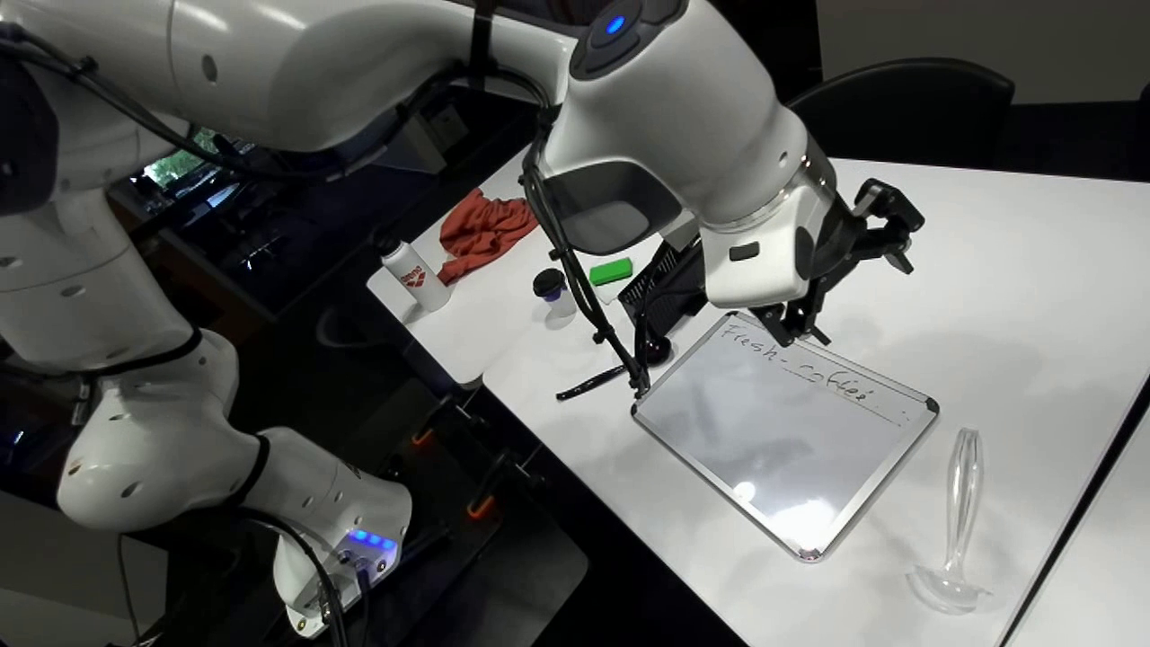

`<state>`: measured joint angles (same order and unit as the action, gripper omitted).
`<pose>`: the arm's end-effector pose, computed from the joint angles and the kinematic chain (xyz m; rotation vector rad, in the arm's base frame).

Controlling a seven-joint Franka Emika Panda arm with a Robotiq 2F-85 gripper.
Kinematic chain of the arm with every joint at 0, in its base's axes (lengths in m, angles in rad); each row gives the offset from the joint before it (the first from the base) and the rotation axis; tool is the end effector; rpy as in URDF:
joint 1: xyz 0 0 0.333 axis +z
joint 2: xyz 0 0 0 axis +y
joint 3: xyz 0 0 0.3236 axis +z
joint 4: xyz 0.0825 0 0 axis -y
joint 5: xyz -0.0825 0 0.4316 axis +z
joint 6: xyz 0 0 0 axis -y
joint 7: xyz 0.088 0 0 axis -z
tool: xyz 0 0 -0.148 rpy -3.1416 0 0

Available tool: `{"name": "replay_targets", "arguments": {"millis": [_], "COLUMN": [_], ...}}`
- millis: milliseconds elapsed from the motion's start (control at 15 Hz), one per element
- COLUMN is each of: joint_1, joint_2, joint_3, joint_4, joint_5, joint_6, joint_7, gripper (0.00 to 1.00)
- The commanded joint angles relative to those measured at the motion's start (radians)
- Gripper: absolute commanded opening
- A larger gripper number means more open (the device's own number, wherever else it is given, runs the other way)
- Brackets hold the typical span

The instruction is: Pick up the object from the right side of the table and put it in the black object

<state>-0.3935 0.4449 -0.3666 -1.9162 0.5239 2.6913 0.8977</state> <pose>0.5155 -0.4863 0.2487 -1.5365 2.4656 -0.5326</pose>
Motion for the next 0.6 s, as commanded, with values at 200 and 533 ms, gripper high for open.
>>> {"name": "replay_targets", "arguments": {"millis": [200, 533], "joint_1": [-0.041, -0.084], "joint_2": [0.198, 0.349], "joint_3": [-0.013, -0.036], "joint_4": [0.204, 0.339], "joint_5": [0.011, -0.008], "joint_6": [-0.044, -0.089], "joint_7": [0.361, 0.639], "gripper": [1.0, 1.0]}}
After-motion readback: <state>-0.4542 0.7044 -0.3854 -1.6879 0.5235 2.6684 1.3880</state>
